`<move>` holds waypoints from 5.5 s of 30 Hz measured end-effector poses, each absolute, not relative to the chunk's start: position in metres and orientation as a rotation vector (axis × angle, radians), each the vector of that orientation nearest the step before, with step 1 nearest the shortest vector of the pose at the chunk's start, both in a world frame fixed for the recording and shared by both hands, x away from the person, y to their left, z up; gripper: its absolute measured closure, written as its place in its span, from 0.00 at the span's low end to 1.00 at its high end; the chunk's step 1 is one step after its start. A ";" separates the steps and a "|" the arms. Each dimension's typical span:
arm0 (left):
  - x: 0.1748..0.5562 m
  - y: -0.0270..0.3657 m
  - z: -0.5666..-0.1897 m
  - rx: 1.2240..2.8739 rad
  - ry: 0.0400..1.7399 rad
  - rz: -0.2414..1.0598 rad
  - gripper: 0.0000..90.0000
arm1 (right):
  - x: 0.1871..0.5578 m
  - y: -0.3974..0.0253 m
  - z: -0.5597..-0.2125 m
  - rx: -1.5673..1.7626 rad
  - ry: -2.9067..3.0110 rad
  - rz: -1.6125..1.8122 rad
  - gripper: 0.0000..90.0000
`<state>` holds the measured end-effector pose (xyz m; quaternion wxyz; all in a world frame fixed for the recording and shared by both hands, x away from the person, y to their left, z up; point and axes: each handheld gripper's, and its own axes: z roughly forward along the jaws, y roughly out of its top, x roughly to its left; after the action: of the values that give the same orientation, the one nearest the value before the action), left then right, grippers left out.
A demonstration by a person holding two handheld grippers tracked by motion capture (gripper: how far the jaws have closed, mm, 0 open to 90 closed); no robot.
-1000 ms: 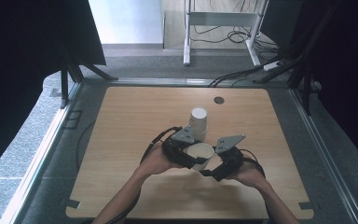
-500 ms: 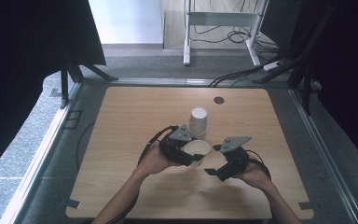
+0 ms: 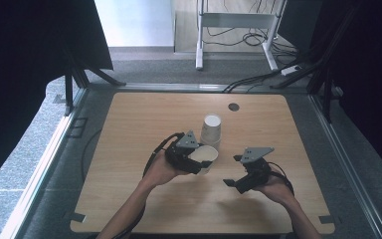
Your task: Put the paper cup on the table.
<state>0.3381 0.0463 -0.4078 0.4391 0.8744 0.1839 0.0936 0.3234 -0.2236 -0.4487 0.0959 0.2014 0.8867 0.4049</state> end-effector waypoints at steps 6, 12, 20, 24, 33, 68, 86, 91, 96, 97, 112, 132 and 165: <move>0.340 0.052 -0.408 2.166 0.489 0.257 0.37 | 0.321 -0.231 -0.449 0.654 2.583 1.191 0.03; 0.343 0.059 -0.407 2.181 0.513 0.290 0.37 | 0.316 -0.238 -0.451 0.696 2.547 1.168 0.00; 0.347 0.068 -0.409 2.181 0.568 0.342 0.36 | 0.312 -0.247 -0.457 0.744 2.511 1.141 0.00; 0.351 0.075 -0.410 2.184 0.602 0.370 0.36 | 0.311 -0.251 -0.461 0.766 2.501 1.129 0.00; 0.361 0.092 -0.418 2.148 0.702 0.432 0.36 | 0.310 -0.254 -0.469 0.777 2.517 1.070 0.00; 0.386 0.112 -0.475 2.056 0.886 0.494 0.30 | 0.311 -0.248 -0.485 0.755 2.559 0.959 0.00; 0.383 0.108 -0.466 2.035 0.928 0.411 0.00 | 0.310 -0.248 -0.485 0.755 2.558 0.970 0.01; 0.378 0.109 -0.459 2.027 0.929 0.411 0.00 | 0.309 -0.248 -0.485 0.761 2.561 0.984 0.01; 0.372 0.112 -0.454 2.030 0.936 0.431 0.00 | 0.310 -0.250 -0.486 0.784 2.558 1.002 0.00; 0.371 0.113 -0.454 2.029 0.937 0.429 0.00 | 0.310 -0.250 -0.486 0.787 2.557 1.010 0.00; 0.347 0.124 -0.445 2.004 0.949 0.430 0.00 | 0.310 -0.254 -0.488 0.824 2.537 1.048 0.00; 0.307 0.131 -0.438 2.017 0.912 0.455 0.00 | 0.310 -0.258 -0.488 0.866 2.516 1.083 0.00; 0.269 0.128 -0.500 2.064 0.957 0.350 0.00 | 0.303 -0.256 -0.499 0.863 2.548 1.049 0.00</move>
<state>0.2685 0.1278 -0.4999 0.4076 0.8188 0.3797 0.1388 0.3031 -0.2563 -0.4994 0.1265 0.2965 0.8753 0.3604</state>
